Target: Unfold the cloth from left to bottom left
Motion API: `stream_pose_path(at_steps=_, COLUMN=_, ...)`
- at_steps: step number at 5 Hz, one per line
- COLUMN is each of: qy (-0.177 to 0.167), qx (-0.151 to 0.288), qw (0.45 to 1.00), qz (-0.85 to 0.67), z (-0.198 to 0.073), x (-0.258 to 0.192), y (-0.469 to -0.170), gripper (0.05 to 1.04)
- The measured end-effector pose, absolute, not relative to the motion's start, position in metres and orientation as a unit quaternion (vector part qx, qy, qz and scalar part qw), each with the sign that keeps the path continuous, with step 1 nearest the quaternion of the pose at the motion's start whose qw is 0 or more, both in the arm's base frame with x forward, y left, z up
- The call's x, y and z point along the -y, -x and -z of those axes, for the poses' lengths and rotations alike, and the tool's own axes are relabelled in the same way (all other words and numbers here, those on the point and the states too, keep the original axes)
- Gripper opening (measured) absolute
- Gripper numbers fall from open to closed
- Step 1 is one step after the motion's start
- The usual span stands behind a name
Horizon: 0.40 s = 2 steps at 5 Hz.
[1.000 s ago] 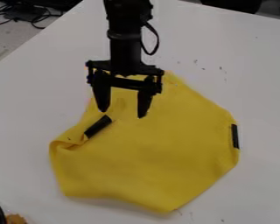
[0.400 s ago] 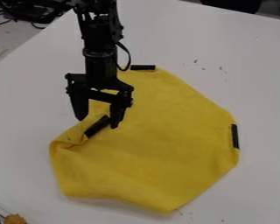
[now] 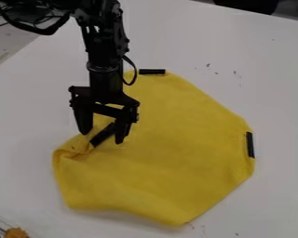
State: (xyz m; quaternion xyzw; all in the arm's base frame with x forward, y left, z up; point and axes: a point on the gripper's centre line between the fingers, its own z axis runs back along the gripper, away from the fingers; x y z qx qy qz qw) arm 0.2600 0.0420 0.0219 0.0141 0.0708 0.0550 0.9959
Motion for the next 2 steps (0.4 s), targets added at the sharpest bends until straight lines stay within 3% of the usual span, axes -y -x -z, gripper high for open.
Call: stream_pose_path(at_steps=2, qy=-0.008, qx=-0.091, qw=0.994, qz=-0.058, z=-0.0057, x=-0.0454, y=-0.2599, gripper=1.000)
